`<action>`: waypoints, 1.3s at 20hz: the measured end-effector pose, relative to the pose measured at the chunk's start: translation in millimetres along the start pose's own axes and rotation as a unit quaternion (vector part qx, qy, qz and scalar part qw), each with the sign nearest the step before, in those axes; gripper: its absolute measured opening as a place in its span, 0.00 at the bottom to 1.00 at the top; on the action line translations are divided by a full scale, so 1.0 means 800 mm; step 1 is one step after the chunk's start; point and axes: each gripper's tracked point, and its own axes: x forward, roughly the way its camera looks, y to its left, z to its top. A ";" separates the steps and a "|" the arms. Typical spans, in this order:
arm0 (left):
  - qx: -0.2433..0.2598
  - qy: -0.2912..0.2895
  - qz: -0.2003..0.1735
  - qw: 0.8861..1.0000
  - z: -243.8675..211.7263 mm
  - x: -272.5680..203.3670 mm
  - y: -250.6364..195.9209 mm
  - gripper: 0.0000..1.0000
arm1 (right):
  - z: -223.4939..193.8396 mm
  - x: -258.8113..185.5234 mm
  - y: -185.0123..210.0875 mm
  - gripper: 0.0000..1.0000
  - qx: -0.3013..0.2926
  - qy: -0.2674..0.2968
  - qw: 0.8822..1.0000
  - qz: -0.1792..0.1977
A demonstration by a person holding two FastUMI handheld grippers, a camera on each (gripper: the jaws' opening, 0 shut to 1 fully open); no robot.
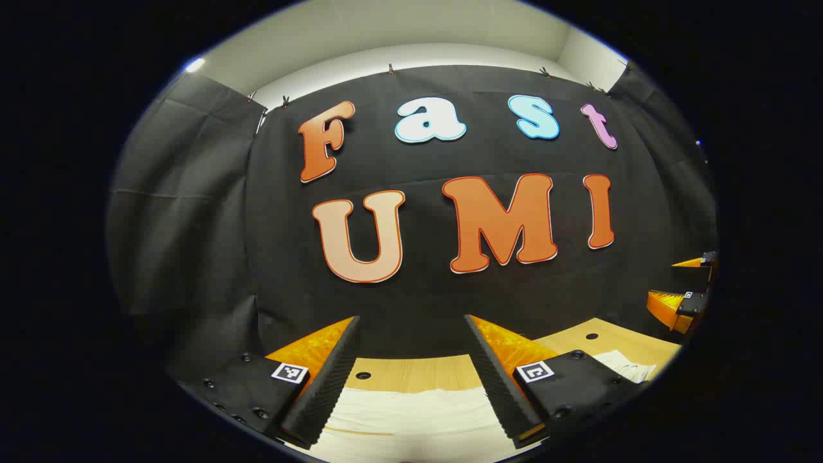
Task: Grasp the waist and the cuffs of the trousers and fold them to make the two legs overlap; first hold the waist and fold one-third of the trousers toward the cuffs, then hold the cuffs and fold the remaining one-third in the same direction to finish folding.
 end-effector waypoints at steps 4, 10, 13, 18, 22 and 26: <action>0.000 -0.002 -0.001 1.000 -0.003 -0.008 0.008 1.00 | 0.001 -0.006 0.003 0.99 -0.004 0.003 1.000 -0.002; 0.013 0.016 0.009 1.000 -0.024 -0.014 0.026 1.00 | -0.011 -0.011 0.008 0.99 -0.011 0.019 1.000 -0.005; 0.007 0.036 0.008 0.999 -0.044 -0.015 0.025 1.00 | -0.018 -0.007 0.009 0.99 -0.017 0.025 1.000 0.000; -0.010 0.087 0.017 0.996 -0.082 -0.007 0.021 1.00 | -0.048 0.002 -0.005 0.99 -0.004 0.062 0.998 0.003; -0.071 0.147 0.015 0.987 -0.123 -0.003 0.017 1.00 | -0.089 0.009 -0.030 0.99 0.038 0.122 0.992 0.004; -0.132 0.211 0.030 0.968 -0.166 -0.007 0.027 1.00 | -0.119 0.012 -0.042 0.99 0.100 0.176 0.979 0.026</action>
